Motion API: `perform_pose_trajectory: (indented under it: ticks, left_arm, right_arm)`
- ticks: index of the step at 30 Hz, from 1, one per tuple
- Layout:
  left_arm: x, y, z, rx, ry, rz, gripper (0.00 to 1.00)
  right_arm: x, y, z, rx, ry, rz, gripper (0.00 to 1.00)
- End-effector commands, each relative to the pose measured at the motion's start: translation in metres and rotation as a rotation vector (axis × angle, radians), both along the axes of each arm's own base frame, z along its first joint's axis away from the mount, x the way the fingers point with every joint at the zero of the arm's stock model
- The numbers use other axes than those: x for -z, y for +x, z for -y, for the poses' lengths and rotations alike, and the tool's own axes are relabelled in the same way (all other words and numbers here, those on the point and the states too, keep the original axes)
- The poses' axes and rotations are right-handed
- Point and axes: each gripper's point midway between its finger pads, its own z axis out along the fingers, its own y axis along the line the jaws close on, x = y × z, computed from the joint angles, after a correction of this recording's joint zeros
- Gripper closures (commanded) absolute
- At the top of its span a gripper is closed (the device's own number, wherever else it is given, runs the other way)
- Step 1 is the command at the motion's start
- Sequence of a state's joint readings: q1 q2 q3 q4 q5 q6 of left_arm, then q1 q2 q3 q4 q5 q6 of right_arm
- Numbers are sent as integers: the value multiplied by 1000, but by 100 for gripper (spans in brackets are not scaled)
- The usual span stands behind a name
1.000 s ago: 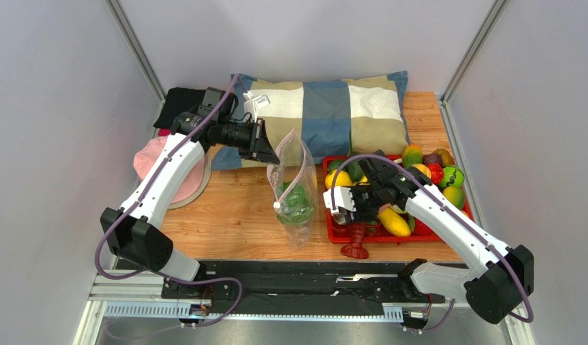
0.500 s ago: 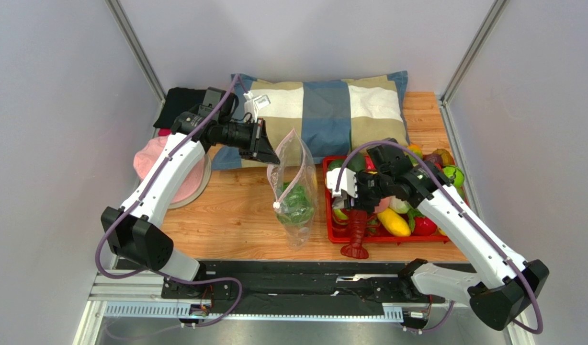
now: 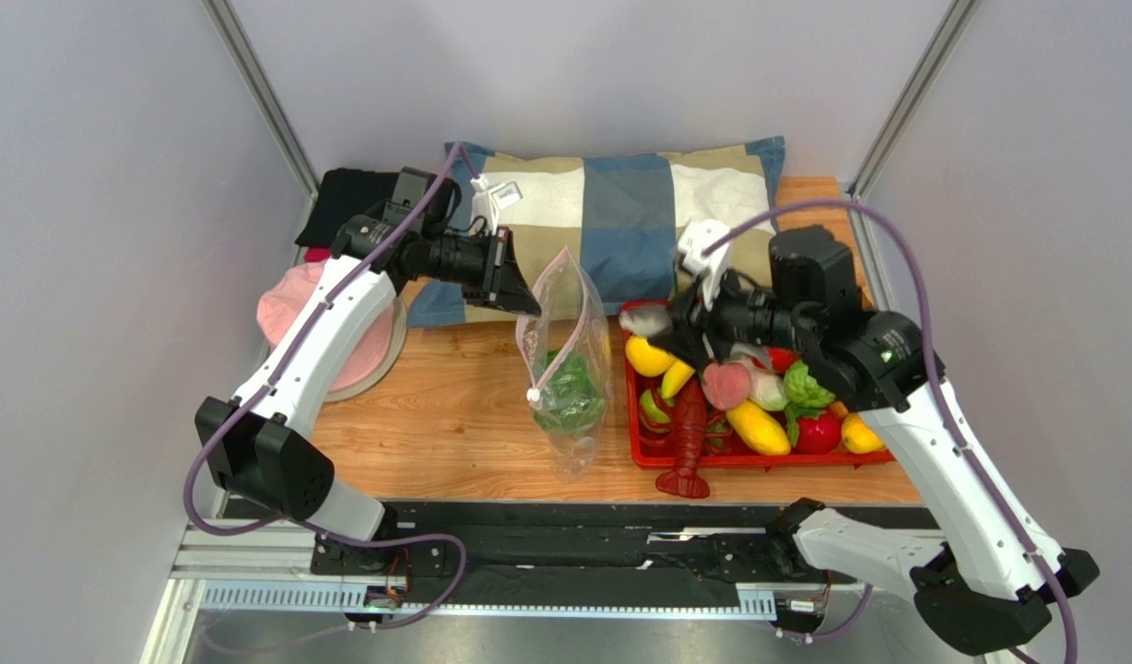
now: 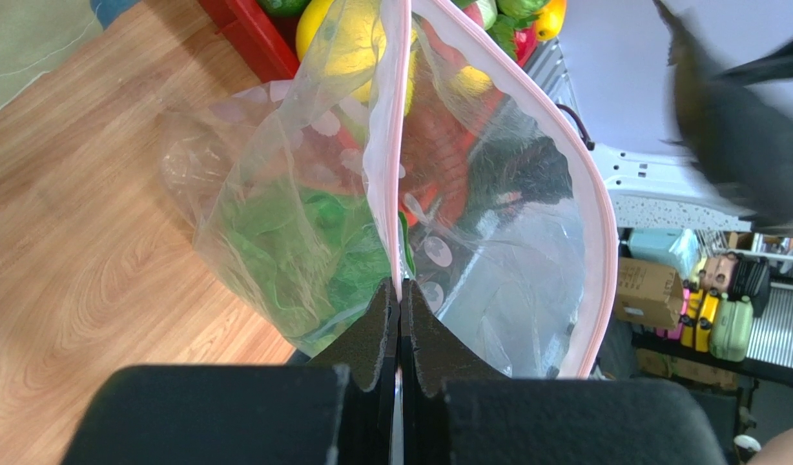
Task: Place the food in the zip-top bag and seal the zipper
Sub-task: Pick up the fake fish from the bin, then place the fake fish in the zipper food storage bag.
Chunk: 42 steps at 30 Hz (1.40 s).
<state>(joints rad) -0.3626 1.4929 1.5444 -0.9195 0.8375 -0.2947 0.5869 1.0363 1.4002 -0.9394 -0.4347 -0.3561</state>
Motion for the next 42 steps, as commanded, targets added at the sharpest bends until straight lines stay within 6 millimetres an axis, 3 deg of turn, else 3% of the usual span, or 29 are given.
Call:
perform_pose_trajectory:
  ticks: [1,2,5,6,8,9,13,21,24,27,28,29,32,35,42]
  left_arm:
    - [-9,1,10,10,-21,39,100]
    - [-8,2,11,9,-16,42,100]
    - [-12,4,16,5,-12,57,100]
    - [-16,4,17,1,-16,64,100]
    - [-20,4,19,2,-24,67,100]
    - [-23,5,19,-2,-32,67,100]
    - [-29,3,24,20,-68,59,100]
    - [-31,-3,25,39,-83,62,100]
    - [-31,-3,25,41,-86,61,100]
    - [-33,-5,25,45,-91,62,100]
    - [-33,-5,24,49,-91,66,100]
    - [-33,-6,24,51,-90,64,100]
    - [-34,-10,24,63,-99,61,100]
    - [-34,-11,24,75,-97,65,100]
    - [-36,-16,20,89,-99,68,100]
  right_arm:
    - [-143,36,-30,174,480,55,100]
    - [-152,50,-37,207,521,30,100]
    - [-197,64,-48,244,716,-37,100]
    - [-214,64,-52,238,806,-78,100]
    - [-220,65,-59,217,878,-122,100]
    - [-234,64,-62,185,951,-121,100]
    - [-246,56,-79,54,1125,-209,100]
    - [-246,36,-119,-150,1182,-188,100]
    - [-233,30,-134,-207,1163,-172,100]
    - [-206,28,-142,-238,1098,-118,100]
    - [-183,32,-146,-229,1055,-118,100]
    - [-180,28,-144,-238,1044,-83,100]
    - [-140,37,-147,-231,962,15,100]
    - [-114,39,-153,-263,918,70,100]
    - [-84,34,-153,-337,817,169,100]
